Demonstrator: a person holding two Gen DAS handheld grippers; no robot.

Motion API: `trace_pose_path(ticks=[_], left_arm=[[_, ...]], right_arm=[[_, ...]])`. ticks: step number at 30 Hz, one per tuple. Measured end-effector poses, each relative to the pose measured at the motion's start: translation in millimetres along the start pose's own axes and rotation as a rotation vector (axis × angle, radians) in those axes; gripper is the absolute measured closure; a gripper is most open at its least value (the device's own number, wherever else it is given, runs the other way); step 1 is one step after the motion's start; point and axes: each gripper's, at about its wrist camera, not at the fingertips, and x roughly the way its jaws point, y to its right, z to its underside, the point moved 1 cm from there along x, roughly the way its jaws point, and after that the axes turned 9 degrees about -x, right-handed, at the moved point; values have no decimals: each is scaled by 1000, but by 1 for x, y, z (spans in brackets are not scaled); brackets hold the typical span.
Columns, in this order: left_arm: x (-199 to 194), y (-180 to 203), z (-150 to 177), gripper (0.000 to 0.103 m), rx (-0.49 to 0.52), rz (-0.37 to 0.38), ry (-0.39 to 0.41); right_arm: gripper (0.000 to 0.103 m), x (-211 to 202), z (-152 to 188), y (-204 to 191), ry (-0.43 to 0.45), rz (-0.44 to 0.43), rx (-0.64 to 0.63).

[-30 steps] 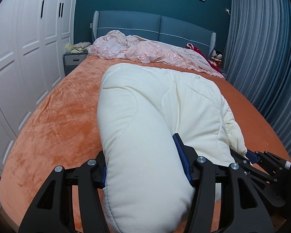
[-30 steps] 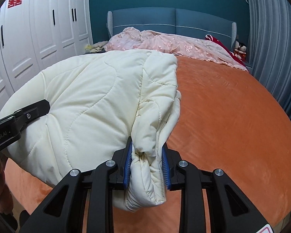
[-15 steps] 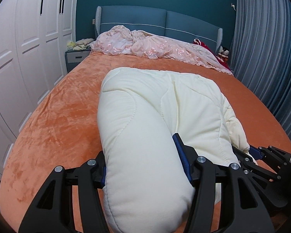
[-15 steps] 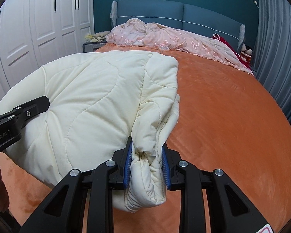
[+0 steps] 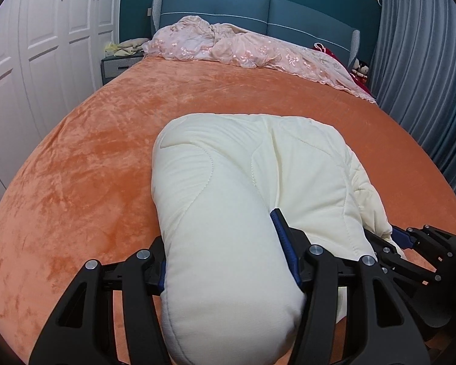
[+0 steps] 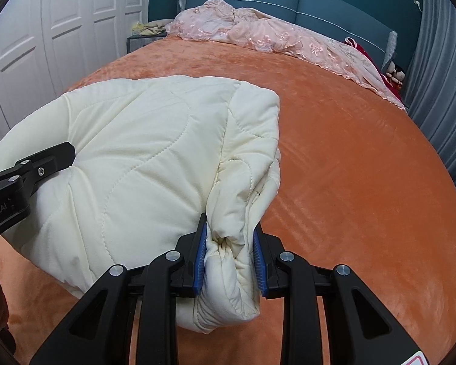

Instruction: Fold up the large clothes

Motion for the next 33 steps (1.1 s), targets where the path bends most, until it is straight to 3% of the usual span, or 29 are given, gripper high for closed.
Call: trace_pose_path(ticks=[9,12,16,21,24,27,31,33], left_arm=[[16,-12,31,38,2,-39,-12],[13,-19,31,33,-46,-53,-44],[-9,-43,16,29,-167,-11,-107],[-38,-54,-41,29,-182,-80,-20],[-20,-39,-77,29,-149,-137,-48],[16,-25,-94,29,-135,-155,-98],[65,-14,-90,29,-155,-141,-175],[82,-9,-78,29,-140,-160,-194]], right_arm=[[73,22,19,-12,-28,-2,-48],[65,15,21,-1,-22,-76,-10],[63,-9,22,32,-36,-223,117],[62,-40,-15,75,41,-243,245],[62,-24,-53,80,46,-300,317],[62,13,-82,73,11,-312,359],[59,72,-91,68,-98,-266,449],[70,93,-83,60,-135,-272,453]])
